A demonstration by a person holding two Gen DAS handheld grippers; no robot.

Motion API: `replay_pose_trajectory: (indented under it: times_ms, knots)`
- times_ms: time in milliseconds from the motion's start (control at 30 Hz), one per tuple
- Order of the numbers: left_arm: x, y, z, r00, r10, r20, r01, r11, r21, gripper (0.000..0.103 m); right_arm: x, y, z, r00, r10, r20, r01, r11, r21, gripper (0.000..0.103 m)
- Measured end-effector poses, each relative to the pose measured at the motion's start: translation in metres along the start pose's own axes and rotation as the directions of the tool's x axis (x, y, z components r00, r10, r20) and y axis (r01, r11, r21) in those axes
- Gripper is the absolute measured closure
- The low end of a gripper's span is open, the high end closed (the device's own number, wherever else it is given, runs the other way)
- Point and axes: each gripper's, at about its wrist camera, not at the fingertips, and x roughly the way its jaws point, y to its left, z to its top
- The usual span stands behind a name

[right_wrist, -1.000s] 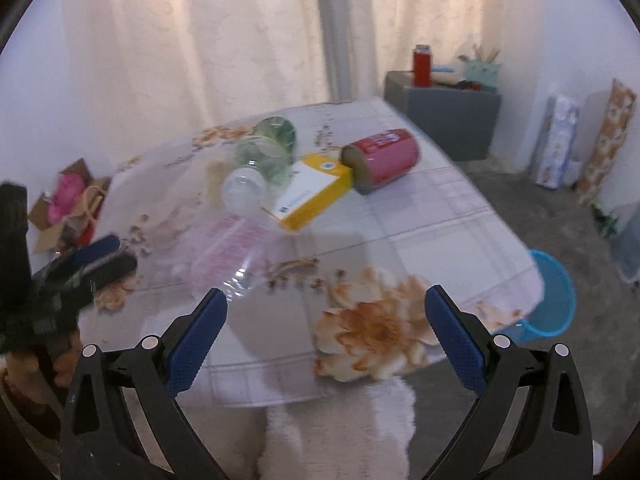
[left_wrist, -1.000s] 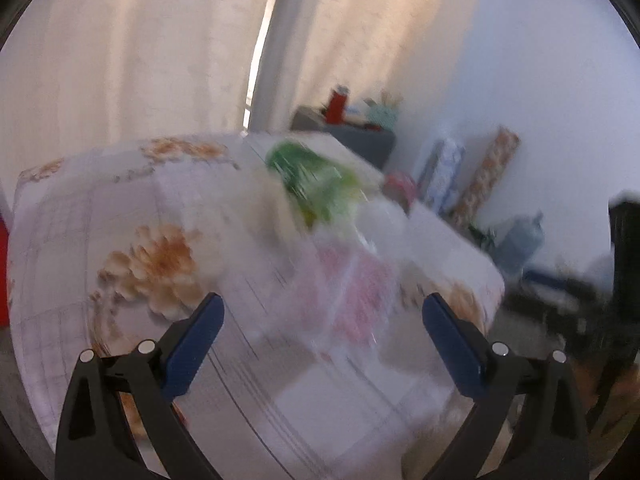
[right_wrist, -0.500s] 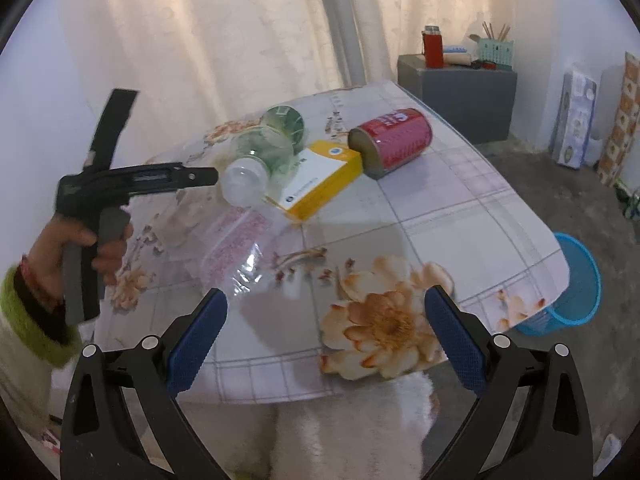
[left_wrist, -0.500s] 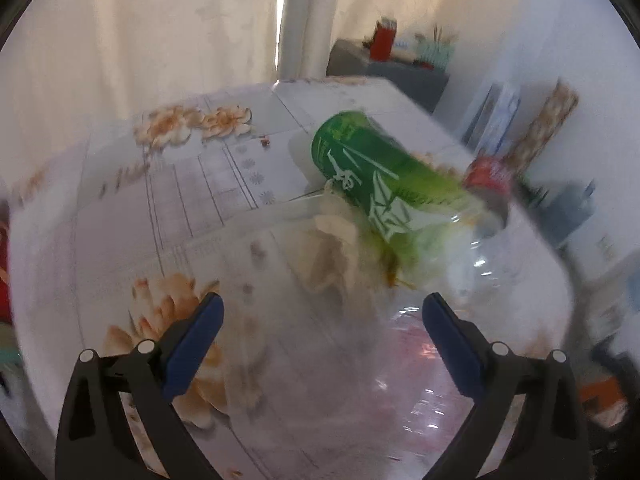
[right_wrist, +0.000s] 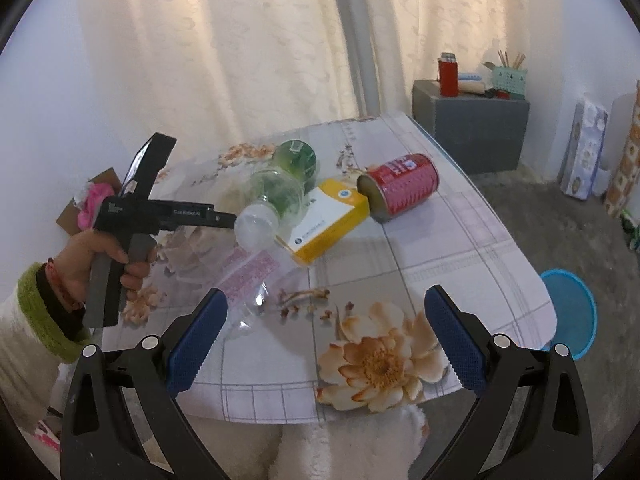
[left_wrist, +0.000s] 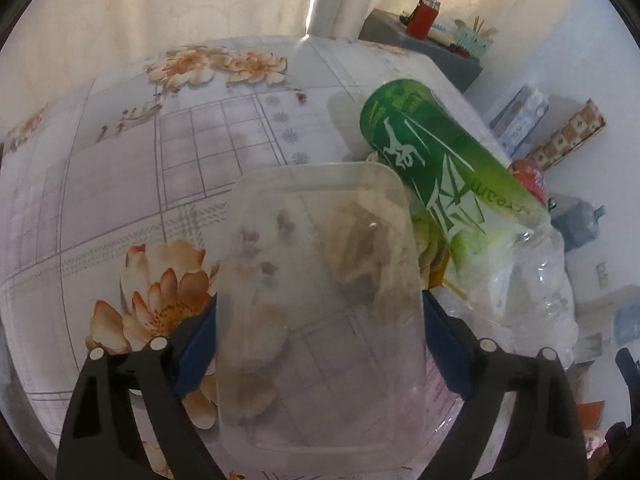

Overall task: Collect trash
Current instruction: 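Grasp the clear plastic container with the left gripper while the right gripper reaches the green bottle, then grasp the green bottle with the right gripper and lift it while the left holds the container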

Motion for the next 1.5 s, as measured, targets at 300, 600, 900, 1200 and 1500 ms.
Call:
replay_pose_trajectory:
  times_ms: [300, 600, 900, 1200, 1500]
  knots:
    - [-0.024, 0.028, -0.015, 0.983, -0.172, 0.058, 0.178, 0.976, -0.123, 0.015, 0.030, 0.005, 0.052, 0.992, 0.112, -0.056, -0.112, 0.994, 0.009, 0.008]
    - [-0.045, 0.052, -0.031, 0.955, -0.265, 0.136, 0.289, 0.934, -0.212, 0.015, 0.108, 0.033, 0.123, 0.968, 0.144, -0.203, -0.153, 0.988, -0.030, 0.008]
    - [-0.052, 0.056, -0.035, 0.942, -0.290, 0.167, 0.321, 0.925, -0.204, 0.015, 0.199, 0.043, 0.146, 0.915, 0.033, -0.402, -0.054, 0.998, -0.039, 0.027]
    - [-0.055, 0.058, -0.033, 0.933, -0.307, 0.187, 0.343, 0.916, -0.209, 0.015, 0.224, 0.043, 0.142, 0.876, 0.039, -0.481, -0.051, 0.999, -0.013, 0.043]
    - [-0.058, 0.062, -0.034, 0.931, -0.304, 0.202, 0.345, 0.913, -0.219, 0.016, 0.216, 0.036, 0.147, 0.887, 0.080, -0.455, -0.066, 0.997, 0.048, 0.051]
